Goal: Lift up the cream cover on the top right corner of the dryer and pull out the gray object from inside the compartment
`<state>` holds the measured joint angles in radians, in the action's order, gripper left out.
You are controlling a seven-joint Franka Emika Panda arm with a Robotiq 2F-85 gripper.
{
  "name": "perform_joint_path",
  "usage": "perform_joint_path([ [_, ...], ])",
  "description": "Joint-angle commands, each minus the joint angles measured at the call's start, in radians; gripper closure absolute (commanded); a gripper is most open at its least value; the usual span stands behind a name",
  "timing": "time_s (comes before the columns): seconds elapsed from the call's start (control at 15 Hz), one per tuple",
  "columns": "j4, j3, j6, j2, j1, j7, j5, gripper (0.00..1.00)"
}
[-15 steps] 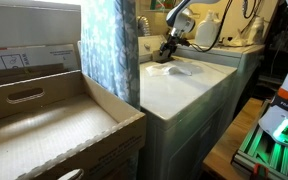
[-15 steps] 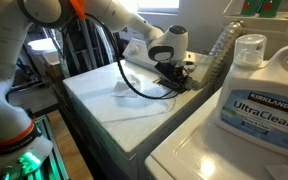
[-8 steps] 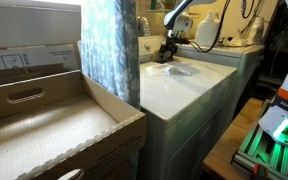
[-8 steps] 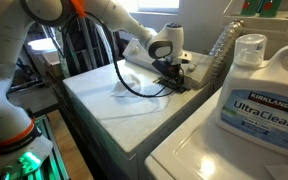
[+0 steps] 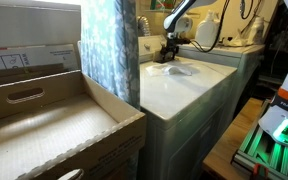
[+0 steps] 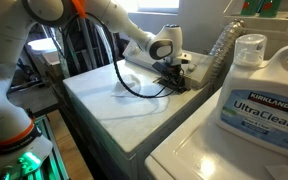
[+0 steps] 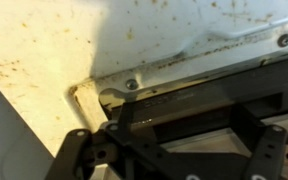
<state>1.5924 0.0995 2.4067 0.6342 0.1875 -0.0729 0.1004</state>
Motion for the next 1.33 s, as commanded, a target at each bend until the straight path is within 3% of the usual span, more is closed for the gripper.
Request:
perform_joint_path([
  [0.0,-0.022,0.031,0.025,0.033,-0.027,0.069,-0.058,0.00],
  [0.4,-0.046,0.056,0.001,0.048,-0.053,0.233,-0.053,0.00],
  [1.27,-0.156,0.117,-0.325,0.080,-0.091,0.411,-0.129,0.00],
])
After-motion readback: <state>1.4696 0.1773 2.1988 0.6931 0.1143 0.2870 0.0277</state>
